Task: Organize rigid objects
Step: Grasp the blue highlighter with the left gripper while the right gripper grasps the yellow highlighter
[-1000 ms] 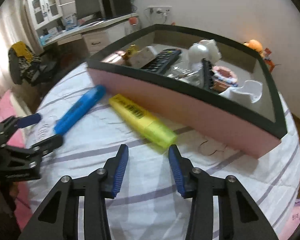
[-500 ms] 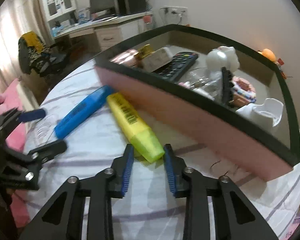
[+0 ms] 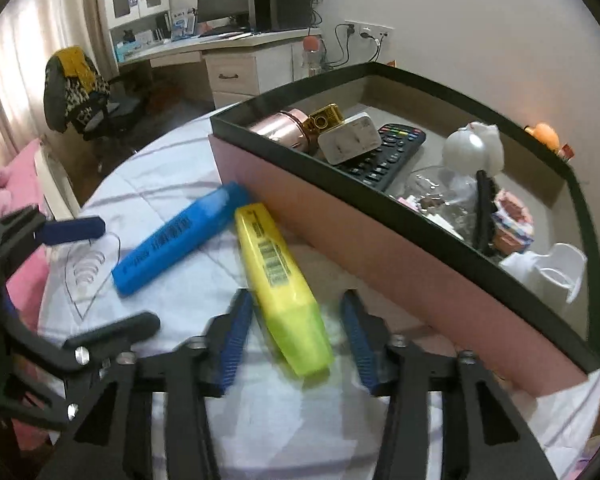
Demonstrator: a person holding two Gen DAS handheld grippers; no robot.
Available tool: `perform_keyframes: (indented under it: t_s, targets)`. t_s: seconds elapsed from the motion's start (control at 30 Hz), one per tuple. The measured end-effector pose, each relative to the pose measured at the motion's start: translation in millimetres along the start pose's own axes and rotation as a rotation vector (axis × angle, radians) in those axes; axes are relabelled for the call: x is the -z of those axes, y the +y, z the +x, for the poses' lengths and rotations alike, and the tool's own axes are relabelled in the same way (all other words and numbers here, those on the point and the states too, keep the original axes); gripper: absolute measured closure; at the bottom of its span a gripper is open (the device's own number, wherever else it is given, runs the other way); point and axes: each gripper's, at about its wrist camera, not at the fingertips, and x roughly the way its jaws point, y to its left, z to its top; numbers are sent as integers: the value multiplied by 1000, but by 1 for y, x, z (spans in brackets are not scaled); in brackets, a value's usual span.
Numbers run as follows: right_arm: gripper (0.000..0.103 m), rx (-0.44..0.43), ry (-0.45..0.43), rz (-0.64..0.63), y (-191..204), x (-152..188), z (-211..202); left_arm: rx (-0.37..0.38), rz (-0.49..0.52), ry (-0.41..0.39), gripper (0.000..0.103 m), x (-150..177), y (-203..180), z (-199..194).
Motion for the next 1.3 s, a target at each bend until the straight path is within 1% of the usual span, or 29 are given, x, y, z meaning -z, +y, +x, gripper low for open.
perform_keyframes:
  t_s: [0.07,0.1,0.17,0.23,0.3,0.33,0.37,0.4,0.43,0.47,0.5,0.57,0.73,0.83,0.9,0.97,1.03,1.07,1.13,1.2,1.3]
  targets:
    - [67,3,-7,20,-1,6,-5,17,6,-6,7,-2,-1,1]
    - [68,18,-11,36,-2,11,-9,26,10,-5,7,-4,-3,3]
    - [71,51,-12,94,-8,27,-21,29,30,2,12,-7,-7,7]
    - [74,102,-28,144,-11,43,-33,32,53,-1,14,-10,-12,12]
    - [75,143,-54,206,-18,63,-46,40,61,0,22,-14,-14,16]
    - [75,148,-62,235,-22,70,-51,49,61,-7,29,-16,-14,17]
    - [75,157,-72,262,-26,77,-56,59,62,-13,42,-18,-14,19]
    - [75,173,-65,278,-29,83,-60,70,56,-20,49,-20,-14,21]
    - [75,177,-67,283,-30,86,-64,73,49,-27,65,-21,-13,21]
    - [75,182,-72,299,-32,86,-66,84,46,-27,76,-22,-14,22]
    - [74,177,-70,310,-33,87,-66,100,44,-28,77,-22,-15,21]
    - [74,173,-77,316,-36,86,-66,99,56,-24,77,-18,-17,16]
    - [73,171,-66,296,-40,76,-62,140,58,-12,77,-8,-23,5]
    - [68,160,-62,290,-42,71,-56,127,66,-11,77,-4,-28,4]
    - [59,159,-69,278,-40,69,-54,117,65,-9,76,-5,-30,5]
    - [57,182,-70,236,-34,67,-50,106,62,-14,76,-6,-32,6]
    - [58,204,-62,211,-30,65,-48,86,77,-37,77,-4,-36,6]
    - [62,208,-61,200,-29,65,-48,81,83,-46,77,-3,-38,6]
    - [76,211,-68,202,-30,66,-50,97,74,-53,77,-2,-36,3]
    - [76,200,-78,216,-31,69,-54,125,37,-61,77,-4,-31,-4]
    - [76,151,-121,252,-32,72,-64,123,33,-90,77,-5,-30,-18]
